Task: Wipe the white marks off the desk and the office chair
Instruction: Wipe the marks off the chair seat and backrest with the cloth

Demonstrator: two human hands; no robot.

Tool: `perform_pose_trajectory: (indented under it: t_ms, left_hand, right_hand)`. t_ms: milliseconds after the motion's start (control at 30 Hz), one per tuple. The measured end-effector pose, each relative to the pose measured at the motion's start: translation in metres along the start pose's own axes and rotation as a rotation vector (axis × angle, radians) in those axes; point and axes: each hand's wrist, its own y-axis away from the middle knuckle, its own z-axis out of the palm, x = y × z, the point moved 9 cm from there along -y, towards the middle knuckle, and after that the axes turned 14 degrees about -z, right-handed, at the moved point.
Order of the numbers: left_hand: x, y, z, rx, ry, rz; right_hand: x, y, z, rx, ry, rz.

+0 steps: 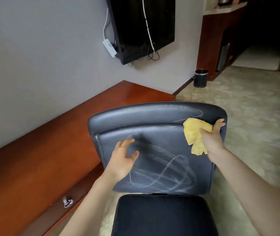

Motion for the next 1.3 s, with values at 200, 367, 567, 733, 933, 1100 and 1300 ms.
perform_pose_trajectory:
  t_ms: [200,367,567,733,933,1100,1300]
  left_hand:
    - [-0.053,0.024,-0.065,0.194,-0.093,-0.019]
    - [-0.103,0.053,-0.118,0.331,-0.2,-0.108]
    - [-0.162,0.087,-0.198,0.565,-0.298,-0.165]
    - [-0.195,0.117,-0.22,0.487,-0.307,-0.139]
    - [-0.215,0.188,-0.217,0.575,-0.23,-0.051]
    - [-0.221,0.242,-0.199,0.68,-0.147,-0.045]
    - [-0.22,0.3,-0.177,0.785,-0.115,-0.188]
  right_hand:
    - [-0.007,-0.01,0.083,-0.18,0.069,-0.043]
    - [-0.016,0.024,0.163,-0.362,0.106,-0.071]
    - [-0.026,0.097,0.247,-0.483,0.136,-0.142]
    - [-0.038,0.155,0.285,-0.589,0.238,-0.178]
    - [-0.052,0.226,0.302,-0.615,0.256,-0.23]
    - [-0.054,0.272,0.301,-0.634,0.22,-0.225]
    - [-0.061,0.328,0.286,-0.638,0.159,-0.291]
